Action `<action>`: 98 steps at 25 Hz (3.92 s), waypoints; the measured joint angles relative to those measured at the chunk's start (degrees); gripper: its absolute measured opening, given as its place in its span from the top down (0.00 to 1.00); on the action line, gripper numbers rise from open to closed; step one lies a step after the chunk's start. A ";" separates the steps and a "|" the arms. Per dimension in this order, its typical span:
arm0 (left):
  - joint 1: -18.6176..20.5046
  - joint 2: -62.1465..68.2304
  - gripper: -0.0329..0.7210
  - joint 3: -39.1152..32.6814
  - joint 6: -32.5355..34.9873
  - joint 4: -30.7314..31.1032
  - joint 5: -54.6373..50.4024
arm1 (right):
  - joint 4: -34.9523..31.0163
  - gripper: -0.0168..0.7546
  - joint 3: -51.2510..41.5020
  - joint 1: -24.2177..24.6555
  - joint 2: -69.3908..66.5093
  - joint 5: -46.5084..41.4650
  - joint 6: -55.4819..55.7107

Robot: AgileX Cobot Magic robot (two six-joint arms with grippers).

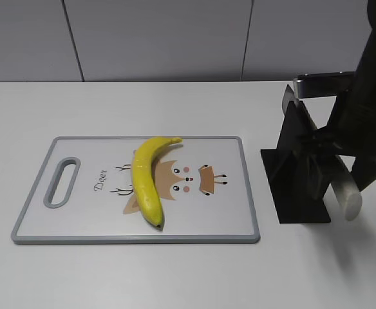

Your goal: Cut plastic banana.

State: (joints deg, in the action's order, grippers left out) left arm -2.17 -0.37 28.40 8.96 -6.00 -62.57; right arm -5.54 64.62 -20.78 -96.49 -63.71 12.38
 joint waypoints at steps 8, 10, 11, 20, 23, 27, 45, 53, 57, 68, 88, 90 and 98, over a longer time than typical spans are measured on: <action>0.00 0.00 0.17 0.00 0.02 0.00 0.00 | -0.45 0.57 -0.20 -0.05 -0.56 1.32 0.82; 0.00 0.00 0.17 0.00 0.06 0.00 0.00 | -1.06 0.69 -0.20 -0.05 -0.56 1.51 1.05; 0.00 0.00 0.17 0.00 0.04 0.00 0.00 | -0.92 0.74 -0.20 -0.05 -0.56 1.51 1.64; 0.00 0.00 0.17 0.00 0.12 0.00 0.00 | -0.74 0.75 -0.22 0.06 1.47 1.88 2.02; 0.00 0.00 0.17 0.00 -0.01 0.00 0.00 | -0.69 0.75 -0.26 0.06 4.24 1.64 2.02; 0.00 0.00 0.17 0.00 0.01 0.00 0.00 | 0.15 0.75 -0.26 0.06 8.39 1.59 1.59; -0.37 20.94 0.17 7.08 15.65 -6.47 7.49 | -6.07 0.75 6.39 -0.05 11.57 -2.14 -38.25; -6.84 44.93 0.17 18.73 37.86 -14.32 12.40 | -9.44 0.75 8.27 -0.05 6.59 -1.56 -60.62; -10.80 58.97 0.17 28.56 47.63 -14.63 8.79 | -12.54 0.75 12.24 -0.05 4.00 -1.26 -69.35; -20.33 86.35 0.17 48.38 62.11 -14.67 4.47 | -13.92 0.75 23.79 -3.66 -7.70 -2.78 -78.35; -22.44 99.69 0.94 49.16 66.16 -14.22 9.29 | -16.27 0.75 25.94 -3.66 -14.61 0.44 -81.82; -22.44 100.77 0.94 49.16 66.16 -14.01 9.29 | -16.27 0.75 25.94 -3.66 -15.81 0.70 -81.97; -22.44 106.70 0.94 47.28 66.16 -13.55 13.69 | -16.34 0.75 25.94 -3.66 -20.76 3.24 -82.41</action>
State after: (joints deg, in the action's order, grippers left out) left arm -24.61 106.33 75.68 75.13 -19.54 -48.88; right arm -21.88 90.57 -24.44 -117.25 -60.47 -70.03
